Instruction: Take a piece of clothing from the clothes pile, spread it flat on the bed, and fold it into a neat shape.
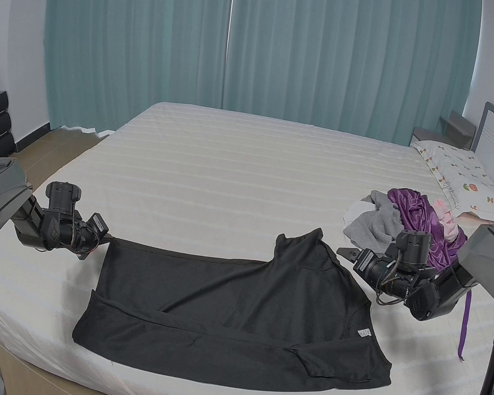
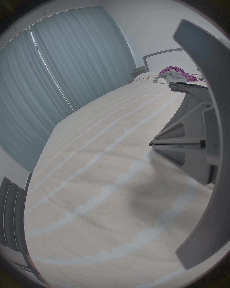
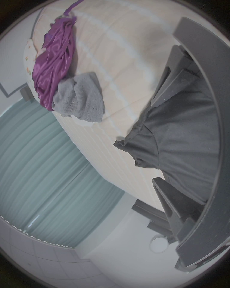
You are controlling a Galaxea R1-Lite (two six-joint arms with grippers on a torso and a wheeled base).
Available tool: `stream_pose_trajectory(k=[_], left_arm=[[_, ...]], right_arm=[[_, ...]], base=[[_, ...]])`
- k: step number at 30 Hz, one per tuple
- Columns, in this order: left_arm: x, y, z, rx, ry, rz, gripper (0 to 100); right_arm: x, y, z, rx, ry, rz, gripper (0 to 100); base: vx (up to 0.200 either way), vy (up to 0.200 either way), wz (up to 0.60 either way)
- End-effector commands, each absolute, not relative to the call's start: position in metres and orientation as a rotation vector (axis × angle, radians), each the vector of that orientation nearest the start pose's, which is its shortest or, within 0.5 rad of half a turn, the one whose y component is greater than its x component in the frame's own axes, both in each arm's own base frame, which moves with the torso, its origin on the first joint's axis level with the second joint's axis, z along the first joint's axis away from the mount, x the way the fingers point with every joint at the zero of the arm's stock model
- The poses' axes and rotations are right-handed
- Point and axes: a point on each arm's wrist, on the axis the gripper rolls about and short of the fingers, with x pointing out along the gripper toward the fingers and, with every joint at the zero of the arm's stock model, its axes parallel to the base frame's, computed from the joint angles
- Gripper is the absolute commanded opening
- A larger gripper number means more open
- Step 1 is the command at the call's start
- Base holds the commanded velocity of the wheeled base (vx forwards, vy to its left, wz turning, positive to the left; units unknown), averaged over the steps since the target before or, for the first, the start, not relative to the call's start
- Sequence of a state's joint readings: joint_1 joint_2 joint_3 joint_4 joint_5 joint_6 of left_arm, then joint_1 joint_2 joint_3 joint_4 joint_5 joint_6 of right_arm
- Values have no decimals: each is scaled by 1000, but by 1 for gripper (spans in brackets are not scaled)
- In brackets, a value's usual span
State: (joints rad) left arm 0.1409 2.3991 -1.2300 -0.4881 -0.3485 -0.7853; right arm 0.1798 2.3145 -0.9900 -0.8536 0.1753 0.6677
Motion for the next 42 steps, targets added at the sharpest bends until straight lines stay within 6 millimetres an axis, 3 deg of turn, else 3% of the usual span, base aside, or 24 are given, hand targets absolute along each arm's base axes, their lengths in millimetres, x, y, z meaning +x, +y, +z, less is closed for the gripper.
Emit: stream_pose_trajectory(k=[1,15,16,33,39,40,42], left_arm=[[434,53,8,-919,715,72,0],[434,53,7,-919,715,72,0],[434,53,7,-919,715,72,0],[434,53,7,-917,713,72,0],[435,53,8,-917,712,70,0],[435,53,8,-917,712,70,0],[435,53,8,-917,710,71,0]], right_arm=[[442,94,-30,508,667,187,100],[485,97,-43,403,579,124,100],[485,97,-43,403,579,124,0],[487,73,-17,470,531,105,0],[483,72,-17,510,558,145,0],[483,71,-17,514,561,151,100],[483,72,-16,532,566,170,100]], base=[[0,0,0],[0,0,0],[0,0,0],[0,0,0],[0,0,0],[0,0,0],[0,0,0]])
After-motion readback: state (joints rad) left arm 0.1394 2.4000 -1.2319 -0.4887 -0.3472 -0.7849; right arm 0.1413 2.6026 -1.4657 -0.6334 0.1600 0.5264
